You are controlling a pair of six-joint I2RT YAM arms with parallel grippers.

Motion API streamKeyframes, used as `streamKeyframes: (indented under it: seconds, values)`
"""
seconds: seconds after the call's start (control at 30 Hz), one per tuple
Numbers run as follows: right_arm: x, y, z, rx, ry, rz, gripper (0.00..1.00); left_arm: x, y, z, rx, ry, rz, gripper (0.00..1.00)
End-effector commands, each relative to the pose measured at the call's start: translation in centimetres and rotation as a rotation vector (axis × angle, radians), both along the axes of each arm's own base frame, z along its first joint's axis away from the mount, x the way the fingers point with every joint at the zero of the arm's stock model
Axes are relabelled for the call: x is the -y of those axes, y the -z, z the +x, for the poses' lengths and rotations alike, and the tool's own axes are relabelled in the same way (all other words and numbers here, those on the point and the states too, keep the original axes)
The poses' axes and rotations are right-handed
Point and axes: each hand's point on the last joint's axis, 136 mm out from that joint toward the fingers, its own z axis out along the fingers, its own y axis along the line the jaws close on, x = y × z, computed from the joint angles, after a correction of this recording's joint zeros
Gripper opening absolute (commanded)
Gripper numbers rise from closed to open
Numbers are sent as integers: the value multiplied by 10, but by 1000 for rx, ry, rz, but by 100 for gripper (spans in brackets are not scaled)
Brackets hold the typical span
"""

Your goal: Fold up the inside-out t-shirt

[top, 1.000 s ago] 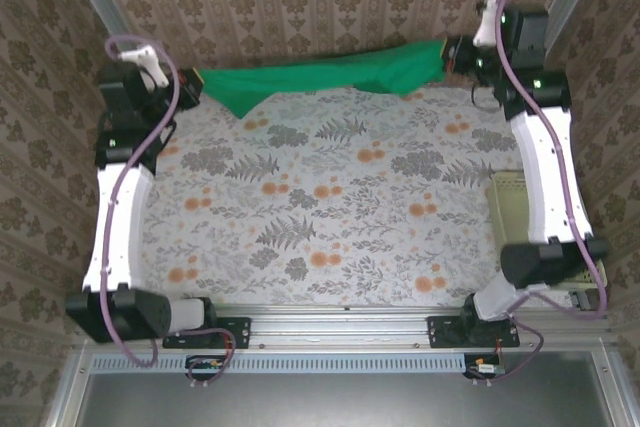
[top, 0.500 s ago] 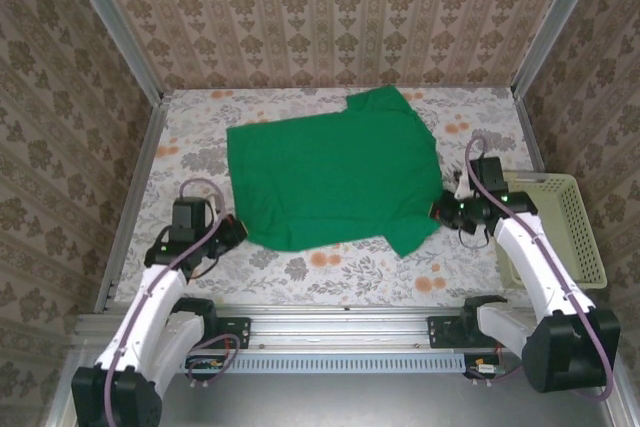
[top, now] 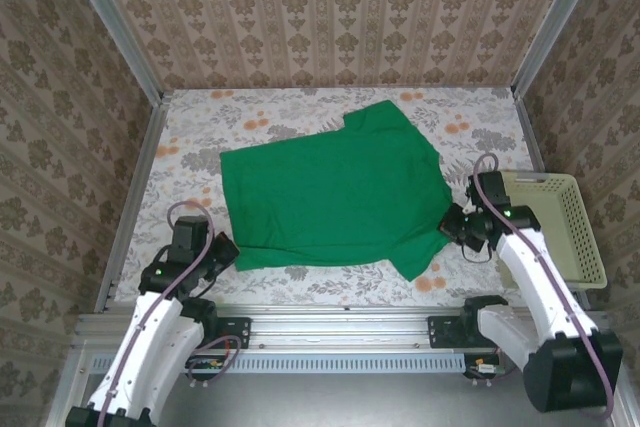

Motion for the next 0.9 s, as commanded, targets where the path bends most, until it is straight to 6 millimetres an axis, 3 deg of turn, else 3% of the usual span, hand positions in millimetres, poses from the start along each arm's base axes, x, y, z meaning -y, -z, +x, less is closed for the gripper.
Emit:
streamKeyframes:
  seconds: [0.0, 0.27, 0.3, 0.67, 0.73, 0.8, 0.87]
  values:
    - [6, -22, 48, 111, -5, -48, 5, -8, -10, 29, 70, -58, 52, 0]
    - [5, -24, 115, 106, -52, -82, 6, -22, -27, 79, 128, -123, 133, 0]
    - [5, -17, 123, 84, -54, -83, 6, -22, -27, 85, 123, -120, 133, 0]
    - [2, 0, 182, 48, -46, -93, 9, -20, -7, 140, 62, -87, 143, 2]
    - [3, 4, 187, 37, -43, -98, 13, -19, -4, 147, 48, -76, 150, 7]
    - [2, 7, 192, 30, -44, -98, 26, -18, -1, 155, 39, -61, 154, 17]
    - [5, 8, 196, 24, -41, -110, 42, -19, 3, 160, 14, -47, 165, 36]
